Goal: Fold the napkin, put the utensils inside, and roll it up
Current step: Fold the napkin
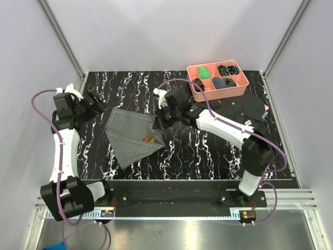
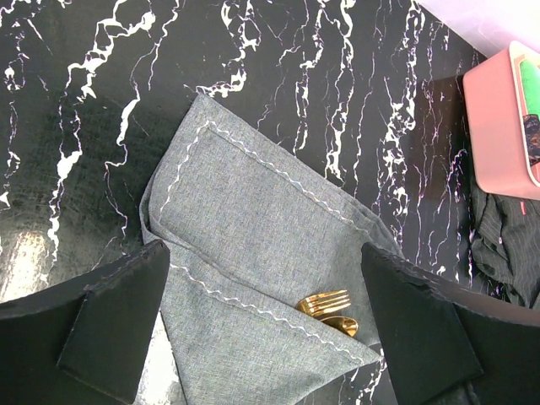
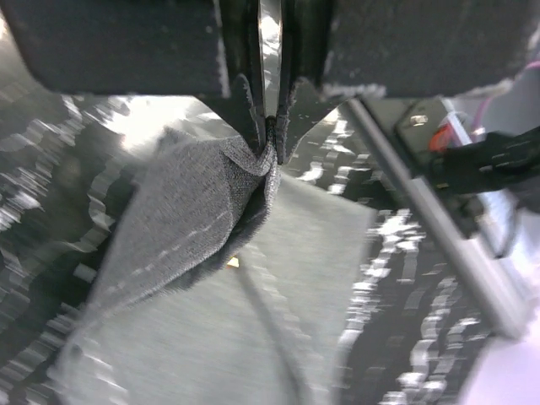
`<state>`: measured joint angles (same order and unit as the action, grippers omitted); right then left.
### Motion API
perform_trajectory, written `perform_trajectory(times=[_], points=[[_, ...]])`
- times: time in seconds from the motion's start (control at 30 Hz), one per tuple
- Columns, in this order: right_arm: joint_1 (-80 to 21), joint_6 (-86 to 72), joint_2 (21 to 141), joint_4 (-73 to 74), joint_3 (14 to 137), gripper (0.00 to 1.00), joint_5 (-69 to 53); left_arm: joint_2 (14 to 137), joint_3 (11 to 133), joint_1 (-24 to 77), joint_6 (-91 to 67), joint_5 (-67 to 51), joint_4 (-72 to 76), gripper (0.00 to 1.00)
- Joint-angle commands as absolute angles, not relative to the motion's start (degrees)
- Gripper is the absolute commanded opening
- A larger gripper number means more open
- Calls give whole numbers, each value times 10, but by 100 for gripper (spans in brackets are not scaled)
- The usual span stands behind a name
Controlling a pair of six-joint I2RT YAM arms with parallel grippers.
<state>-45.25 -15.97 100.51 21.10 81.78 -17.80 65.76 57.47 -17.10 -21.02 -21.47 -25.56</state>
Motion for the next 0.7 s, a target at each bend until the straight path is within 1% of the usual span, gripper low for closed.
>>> perform_trajectory(times=[0.0,0.47,0.67], points=[[-500,-167,1021,183,871,0,-219,651,567,-174,-214,-236,-223,99],[-582,-145,1157,171,945,0,-272,653,563,-174,-218,-232,-221,99],[-605,-142,1206,158,962,0,-265,657,561,-174,-220,-232,-219,99]])
